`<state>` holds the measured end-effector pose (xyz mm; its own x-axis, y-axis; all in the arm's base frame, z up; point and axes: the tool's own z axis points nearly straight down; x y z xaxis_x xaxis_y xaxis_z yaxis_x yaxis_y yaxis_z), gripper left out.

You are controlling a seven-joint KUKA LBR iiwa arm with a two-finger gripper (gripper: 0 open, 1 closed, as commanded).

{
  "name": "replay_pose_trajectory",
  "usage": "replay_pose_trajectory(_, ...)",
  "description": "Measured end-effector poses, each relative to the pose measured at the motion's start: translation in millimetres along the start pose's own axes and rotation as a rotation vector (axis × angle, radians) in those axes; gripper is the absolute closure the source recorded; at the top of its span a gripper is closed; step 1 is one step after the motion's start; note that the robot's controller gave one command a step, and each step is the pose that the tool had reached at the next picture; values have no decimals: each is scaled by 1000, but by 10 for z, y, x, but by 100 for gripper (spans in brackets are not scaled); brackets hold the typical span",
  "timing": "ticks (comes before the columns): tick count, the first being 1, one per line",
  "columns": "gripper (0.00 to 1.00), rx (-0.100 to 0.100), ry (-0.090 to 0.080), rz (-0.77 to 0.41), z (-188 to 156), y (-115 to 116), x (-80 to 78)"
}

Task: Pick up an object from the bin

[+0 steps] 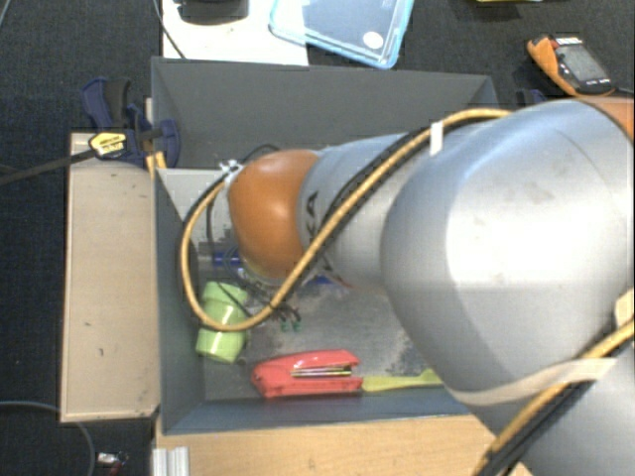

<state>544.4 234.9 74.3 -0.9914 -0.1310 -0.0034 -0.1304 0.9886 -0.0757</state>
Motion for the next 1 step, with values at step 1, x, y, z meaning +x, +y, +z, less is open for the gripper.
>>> replay_pose_trajectory(1,100,-19,-6,-48,-622,94,150)
